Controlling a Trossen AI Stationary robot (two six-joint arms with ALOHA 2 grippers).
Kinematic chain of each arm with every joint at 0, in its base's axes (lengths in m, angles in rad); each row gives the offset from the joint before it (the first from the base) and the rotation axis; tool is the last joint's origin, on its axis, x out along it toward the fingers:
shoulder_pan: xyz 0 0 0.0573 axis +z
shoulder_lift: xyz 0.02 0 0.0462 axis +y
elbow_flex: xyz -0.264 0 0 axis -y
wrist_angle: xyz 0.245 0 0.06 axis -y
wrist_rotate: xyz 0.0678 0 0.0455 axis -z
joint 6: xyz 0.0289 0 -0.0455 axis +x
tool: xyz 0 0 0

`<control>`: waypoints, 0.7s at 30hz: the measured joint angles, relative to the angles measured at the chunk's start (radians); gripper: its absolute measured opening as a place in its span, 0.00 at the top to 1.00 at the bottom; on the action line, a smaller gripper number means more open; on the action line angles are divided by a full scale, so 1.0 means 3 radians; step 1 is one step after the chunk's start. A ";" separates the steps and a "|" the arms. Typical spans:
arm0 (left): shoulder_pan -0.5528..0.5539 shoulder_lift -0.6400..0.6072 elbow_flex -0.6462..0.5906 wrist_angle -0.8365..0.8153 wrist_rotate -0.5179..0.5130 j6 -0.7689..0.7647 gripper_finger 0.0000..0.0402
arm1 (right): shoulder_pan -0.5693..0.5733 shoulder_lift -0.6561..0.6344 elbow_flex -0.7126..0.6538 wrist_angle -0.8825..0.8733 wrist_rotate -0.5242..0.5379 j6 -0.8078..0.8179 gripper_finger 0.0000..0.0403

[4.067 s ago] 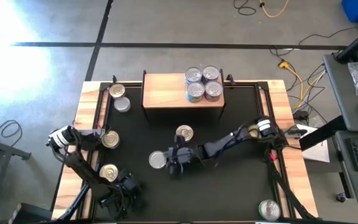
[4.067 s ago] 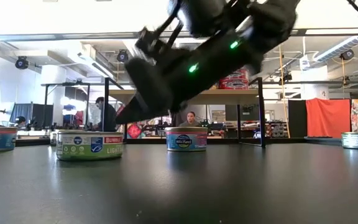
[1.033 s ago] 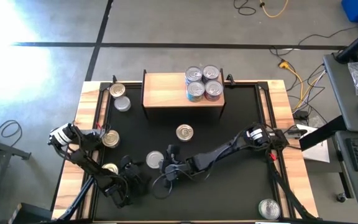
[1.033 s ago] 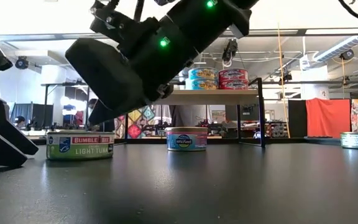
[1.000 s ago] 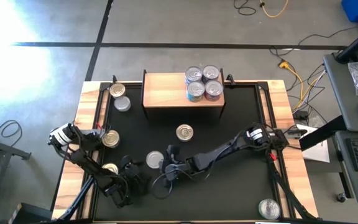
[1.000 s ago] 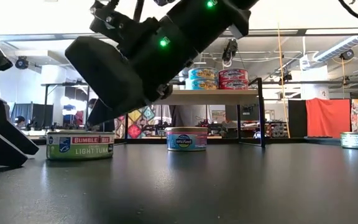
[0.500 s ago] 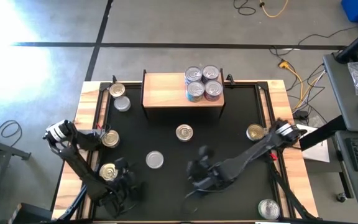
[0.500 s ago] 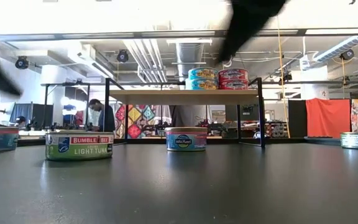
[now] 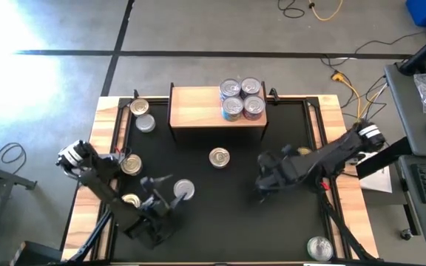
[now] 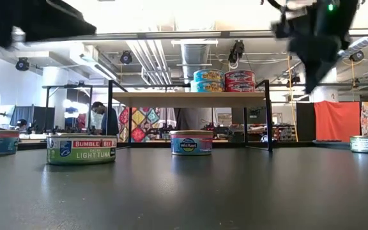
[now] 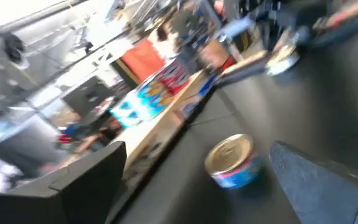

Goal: Stack canned seafood by type on shelf
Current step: Put the green tuna can on the shelf

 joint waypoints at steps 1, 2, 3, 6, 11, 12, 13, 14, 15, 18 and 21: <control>0.0084 -0.0001 0.0030 0.0006 0.0001 0.0123 0.05 | -0.0072 -0.0105 -0.0127 -0.0087 -0.0033 0.0110 0.97; 0.0156 -0.0007 0.0063 0.0028 -0.0001 0.0223 0.05 | -0.0144 -0.0200 -0.0250 -0.0203 -0.0081 0.0217 0.97; 0.0232 -0.0010 0.0091 0.0021 -0.0003 0.0303 0.05 | -0.0208 -0.0286 -0.0369 -0.0308 -0.0134 0.0301 0.97; 0.0419 -0.0010 0.0162 0.0047 -0.0008 0.0393 0.05 | -0.0392 -0.0517 -0.0693 -0.0317 -0.0188 0.0406 0.97; 0.0558 0.0002 0.0169 0.0044 0.0083 0.0382 0.05 | -0.0859 -0.0805 -0.1191 -0.0284 -0.0346 0.0397 0.97; 0.0557 0.0013 0.0169 0.0048 0.0095 0.0376 0.05 | -0.0959 -0.0826 -0.1269 -0.0260 -0.0491 0.0387 0.97; 0.0557 0.0024 0.0168 0.0049 0.0103 0.0374 0.05 | -0.1040 -0.0835 -0.1341 -0.0244 -0.0651 0.0349 0.97; 0.0557 0.0035 0.0167 0.0051 0.0102 0.0372 0.05 | -0.1103 -0.0836 -0.1402 -0.0227 -0.0771 0.0312 0.97; 0.0556 0.0042 0.0168 0.0052 0.0102 0.0371 0.05 | -0.1146 -0.0816 -0.1445 -0.0211 -0.0815 0.0255 0.97; 0.0556 0.0072 0.0173 0.0070 0.0103 0.0368 0.05 | -0.1165 -0.0709 -0.1450 -0.0132 -0.0803 0.0210 0.97; 0.0556 0.0102 0.0173 0.0084 0.0136 0.0335 0.05 | -0.1165 -0.0601 -0.1438 0.0181 -0.0887 0.0067 0.97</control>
